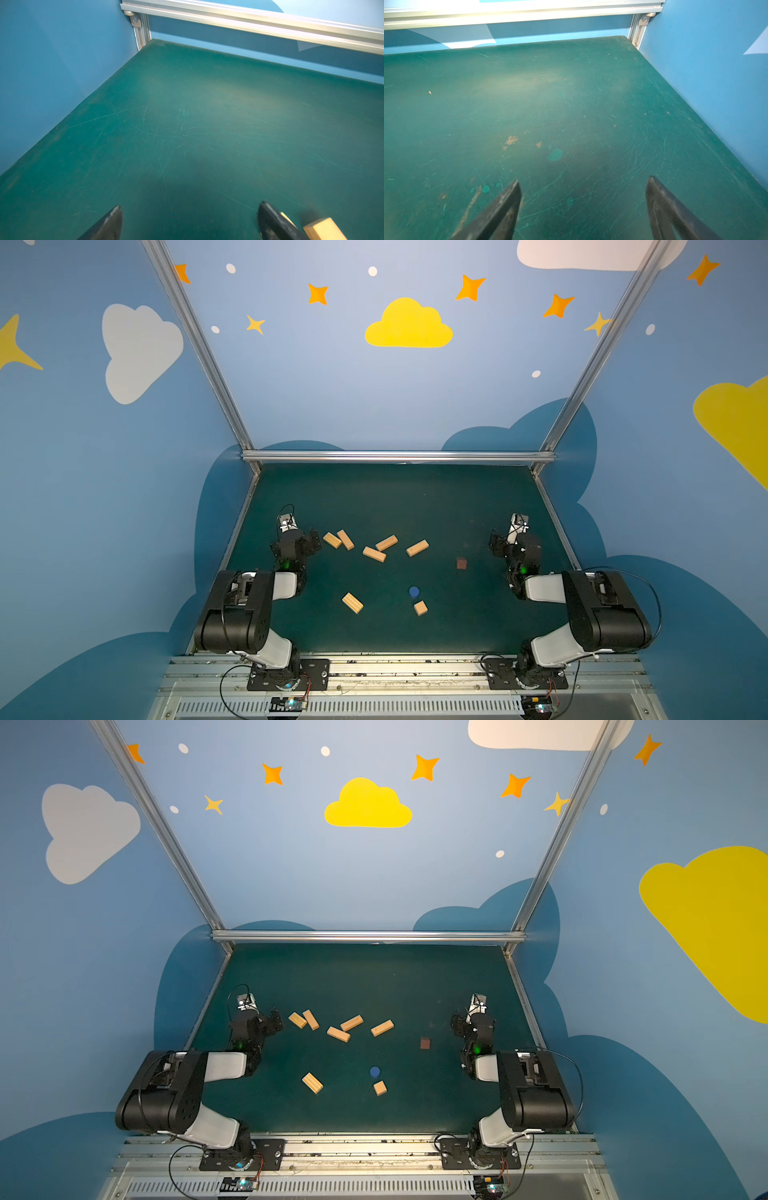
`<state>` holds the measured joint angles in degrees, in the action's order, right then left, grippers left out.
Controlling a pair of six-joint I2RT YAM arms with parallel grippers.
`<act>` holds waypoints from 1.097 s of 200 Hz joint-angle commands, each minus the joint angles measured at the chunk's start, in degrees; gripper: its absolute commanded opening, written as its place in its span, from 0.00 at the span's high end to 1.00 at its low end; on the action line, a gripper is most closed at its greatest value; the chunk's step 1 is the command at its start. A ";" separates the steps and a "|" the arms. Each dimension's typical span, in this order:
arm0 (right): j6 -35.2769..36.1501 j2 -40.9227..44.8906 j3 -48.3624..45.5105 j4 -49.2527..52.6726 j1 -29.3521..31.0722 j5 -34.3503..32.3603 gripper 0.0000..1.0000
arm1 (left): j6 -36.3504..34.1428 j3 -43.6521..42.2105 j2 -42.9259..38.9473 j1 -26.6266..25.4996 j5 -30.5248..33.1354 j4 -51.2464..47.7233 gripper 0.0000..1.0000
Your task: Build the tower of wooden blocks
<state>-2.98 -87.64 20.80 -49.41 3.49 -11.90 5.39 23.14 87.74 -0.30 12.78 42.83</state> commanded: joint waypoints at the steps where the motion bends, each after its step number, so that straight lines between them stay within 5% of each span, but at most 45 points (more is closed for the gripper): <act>1: -0.08 0.65 0.56 -0.01 0.31 -0.31 0.12 | 0.50 1.03 -1.12 -0.12 0.76 -0.73 0.00; 59: -0.22 1.07 0.15 -1.01 0.29 -1.38 0.13 | 0.77 0.53 -1.98 0.13 1.24 -0.02 0.00; 78: 0.21 4.04 -2.76 -3.50 0.33 -0.26 0.14 | -0.89 -1.31 -6.95 -1.03 3.55 1.24 0.00; 90: 4.17 8.60 -4.97 -6.33 3.48 -3.14 0.15 | -1.12 0.48 -15.86 -2.85 7.70 -8.36 0.00; 100: 5.54 17.30 -3.43 4.15 6.34 -6.12 0.15 | 1.91 4.81 -23.96 -3.04 8.03 -20.29 0.00; 116: -1.12 31.33 6.30 35.13 6.56 -1.97 0.15 | 5.17 10.59 -32.50 -3.29 6.25 -28.95 0.00; 130: -6.69 37.23 13.03 49.84 6.60 1.28 0.15 | 6.72 16.78 -36.25 -3.23 1.73 -34.65 0.00; 184: -14.37 40.15 30.85 80.27 10.60 15.86 0.16 | 5.23 46.53 -27.54 -6.92 -24.33 -64.14 0.00; 202: -15.04 38.65 34.96 88.08 13.51 17.20 0.17 | 0.97 48.41 -26.22 -10.37 -32.40 -68.26 0.00; 219: -14.39 37.74 36.06 91.92 17.14 17.37 0.17 | -5.05 42.92 -28.65 -16.06 -31.74 -66.09 0.00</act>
<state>-15.92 -48.75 54.57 26.55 16.88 2.04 8.21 70.70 60.77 -10.94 -10.72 -14.39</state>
